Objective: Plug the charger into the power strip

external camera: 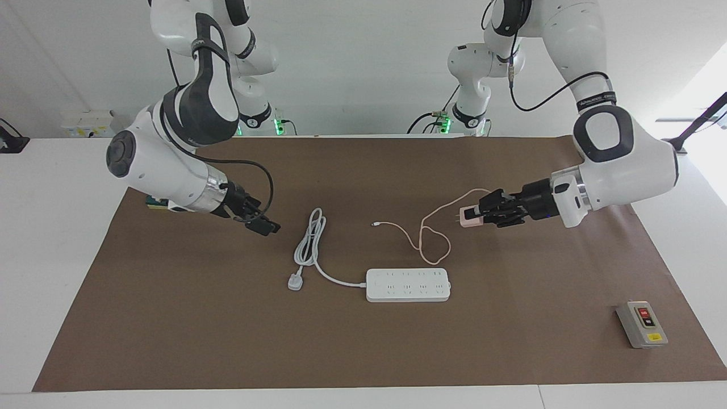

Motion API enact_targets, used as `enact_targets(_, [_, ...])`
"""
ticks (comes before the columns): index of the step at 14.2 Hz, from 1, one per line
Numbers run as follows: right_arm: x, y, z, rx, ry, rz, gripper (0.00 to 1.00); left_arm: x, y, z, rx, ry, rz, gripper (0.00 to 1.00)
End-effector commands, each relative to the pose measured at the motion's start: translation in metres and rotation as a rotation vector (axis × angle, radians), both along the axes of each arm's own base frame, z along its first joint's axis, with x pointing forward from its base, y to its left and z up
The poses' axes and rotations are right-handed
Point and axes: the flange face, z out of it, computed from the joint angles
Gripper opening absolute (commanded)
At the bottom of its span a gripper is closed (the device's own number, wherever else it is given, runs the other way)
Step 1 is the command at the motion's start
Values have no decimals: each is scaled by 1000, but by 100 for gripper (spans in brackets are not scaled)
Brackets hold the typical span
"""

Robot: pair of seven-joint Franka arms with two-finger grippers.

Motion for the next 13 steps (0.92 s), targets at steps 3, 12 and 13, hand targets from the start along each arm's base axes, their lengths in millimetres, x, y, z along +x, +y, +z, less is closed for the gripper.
enact_targets(3, [-18, -38, 22, -61, -73, 242, 100, -5, 28, 49, 255, 9, -50, 0])
enact_targets(12, [-34, -79, 58, -137, -164, 577, 100, 11, 66, 65, 449, -120, 56, 0])
enact_targets(13, [-37, -80, 64, -148, -172, 601, 100, 11, 68, 66, 463, -99, 93, 0])
